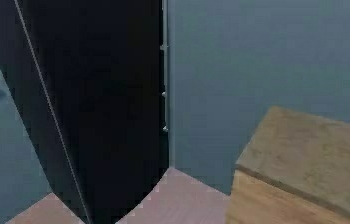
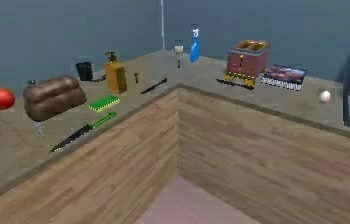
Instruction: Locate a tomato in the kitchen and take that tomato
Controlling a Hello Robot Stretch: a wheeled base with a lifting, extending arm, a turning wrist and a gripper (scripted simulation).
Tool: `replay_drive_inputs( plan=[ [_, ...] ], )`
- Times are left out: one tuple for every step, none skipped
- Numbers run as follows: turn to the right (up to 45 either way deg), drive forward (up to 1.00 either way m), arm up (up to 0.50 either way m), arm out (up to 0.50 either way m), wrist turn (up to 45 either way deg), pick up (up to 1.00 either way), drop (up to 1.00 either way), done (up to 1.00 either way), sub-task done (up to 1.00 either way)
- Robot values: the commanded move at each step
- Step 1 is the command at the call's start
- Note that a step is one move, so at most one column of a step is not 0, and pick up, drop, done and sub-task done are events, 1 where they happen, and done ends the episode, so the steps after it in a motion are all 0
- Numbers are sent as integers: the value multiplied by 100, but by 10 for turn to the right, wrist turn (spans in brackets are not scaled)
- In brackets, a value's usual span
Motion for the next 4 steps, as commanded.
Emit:
replay_drive_inputs(
  plan=[
    [-360, 0, 0, 0, 0, 0, 0, 0, 0],
    [450, 0, 0, 0, 0, 0, 0, 0, 0],
    [450, 0, 0, 0, 0, 0, 0, 0, 0],
    [390, 0, 0, 0, 0, 0, 0, 0, 0]
  ],
)
